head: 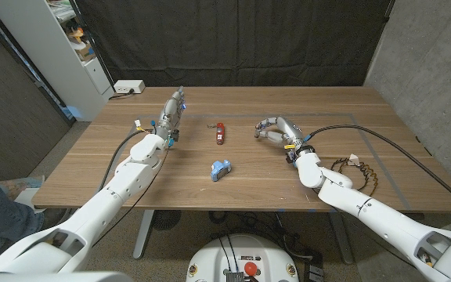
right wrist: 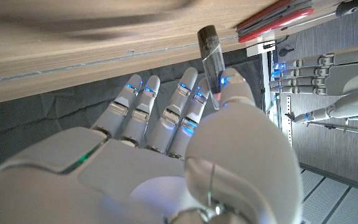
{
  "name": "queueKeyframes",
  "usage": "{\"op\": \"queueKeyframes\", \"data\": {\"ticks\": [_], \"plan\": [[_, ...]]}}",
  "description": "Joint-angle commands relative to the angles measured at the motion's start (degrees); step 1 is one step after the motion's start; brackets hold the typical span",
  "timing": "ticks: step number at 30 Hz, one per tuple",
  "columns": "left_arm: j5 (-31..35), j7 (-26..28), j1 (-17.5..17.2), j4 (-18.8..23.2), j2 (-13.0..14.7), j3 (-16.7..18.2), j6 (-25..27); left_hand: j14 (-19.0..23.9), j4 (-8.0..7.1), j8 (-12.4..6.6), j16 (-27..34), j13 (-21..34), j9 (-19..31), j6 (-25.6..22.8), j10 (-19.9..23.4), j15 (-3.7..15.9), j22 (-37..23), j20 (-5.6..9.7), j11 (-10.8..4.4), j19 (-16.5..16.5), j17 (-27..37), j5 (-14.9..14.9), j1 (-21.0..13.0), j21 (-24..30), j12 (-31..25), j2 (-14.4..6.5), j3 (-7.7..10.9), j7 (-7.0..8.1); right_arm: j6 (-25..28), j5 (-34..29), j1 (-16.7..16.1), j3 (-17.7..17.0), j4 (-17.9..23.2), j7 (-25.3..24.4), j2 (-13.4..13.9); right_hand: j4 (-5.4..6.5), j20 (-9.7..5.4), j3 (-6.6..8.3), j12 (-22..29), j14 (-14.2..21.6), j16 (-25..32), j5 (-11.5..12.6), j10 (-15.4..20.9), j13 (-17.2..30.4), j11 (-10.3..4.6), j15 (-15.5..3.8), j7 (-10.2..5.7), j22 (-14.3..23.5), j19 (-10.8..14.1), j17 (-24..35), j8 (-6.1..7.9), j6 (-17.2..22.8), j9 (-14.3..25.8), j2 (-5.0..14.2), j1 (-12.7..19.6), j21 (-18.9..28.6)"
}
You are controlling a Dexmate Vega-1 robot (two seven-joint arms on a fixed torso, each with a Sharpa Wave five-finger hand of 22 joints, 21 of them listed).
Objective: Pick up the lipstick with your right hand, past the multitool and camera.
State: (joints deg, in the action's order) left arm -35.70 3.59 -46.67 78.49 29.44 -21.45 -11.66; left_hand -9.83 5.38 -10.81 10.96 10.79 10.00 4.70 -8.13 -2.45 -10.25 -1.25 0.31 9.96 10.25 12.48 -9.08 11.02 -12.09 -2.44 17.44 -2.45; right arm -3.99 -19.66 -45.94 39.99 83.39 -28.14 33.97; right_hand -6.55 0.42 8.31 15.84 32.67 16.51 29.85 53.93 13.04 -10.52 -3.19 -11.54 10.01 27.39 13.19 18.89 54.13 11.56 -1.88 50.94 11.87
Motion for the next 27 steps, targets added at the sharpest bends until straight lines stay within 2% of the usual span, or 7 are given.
{"op": "queueKeyframes", "data": {"ticks": [1, 16, 27], "plan": [[-0.35, -1.05, 0.59, -1.52, -0.85, -0.37, -0.79, -2.32, 0.15, 0.0, -0.16, 0.33, 0.23, -0.21, -0.25, 0.16, -0.17, -0.49, -0.01, 5.03, 0.24, -0.39, -0.14, 0.19, 0.03, -0.51, -0.06, -0.01, -0.55, 0.92, -0.68, -0.96, 2.16, 1.8, 1.37, 0.4, -0.21, 0.08, -0.05, 0.68, 0.02, -0.33, 0.12, 0.09, 0.23, -0.73, 0.45, 0.07, 0.6, 0.18, -0.14, 0.05, 0.17, 0.72, 0.15, 0.48], [-0.26, -2.03, 1.35, -2.84, -1.52, -0.77, -1.64, -2.36, 0.19, 0.0, -0.17, 0.33, 0.24, -0.23, -0.23, 0.23, -0.17, -0.47, 0.0, 5.06, 0.24, -0.42, -0.19, 0.23, 0.02, -0.58, -0.07, 0.04, 0.14, -0.12, -1.29, -2.24, 5.06, 2.21, 2.49, 0.46, -0.38, 0.06, -0.2, 0.99, -0.09, -0.5, 0.15, 0.03, 0.46, -0.73, 0.51, 0.07, 1.18, 0.2, -0.17, 0.3, 0.17, 0.87, 0.21, 0.56], [-0.34, -2.32, 1.34, -2.74, -1.52, -0.99, -1.35, -2.41, 0.23, 0.0, -0.18, 0.33, 0.24, -0.23, -0.25, 0.24, -0.17, -0.47, 0.01, 5.12, 0.23, -0.44, -0.23, 0.24, 0.03, -0.63, -0.07, 0.0, 2.65, 1.6, -2.45, -4.06, 9.2, 4.48, 3.51, 0.51, -0.33, 0.07, -0.25, 1.05, -0.21, -0.6, 0.18, 0.06, 0.57, -0.57, 0.63, 0.07, 1.25, 0.21, -0.31, 0.18, 0.18, 1.02, 0.25, 0.49]]}}
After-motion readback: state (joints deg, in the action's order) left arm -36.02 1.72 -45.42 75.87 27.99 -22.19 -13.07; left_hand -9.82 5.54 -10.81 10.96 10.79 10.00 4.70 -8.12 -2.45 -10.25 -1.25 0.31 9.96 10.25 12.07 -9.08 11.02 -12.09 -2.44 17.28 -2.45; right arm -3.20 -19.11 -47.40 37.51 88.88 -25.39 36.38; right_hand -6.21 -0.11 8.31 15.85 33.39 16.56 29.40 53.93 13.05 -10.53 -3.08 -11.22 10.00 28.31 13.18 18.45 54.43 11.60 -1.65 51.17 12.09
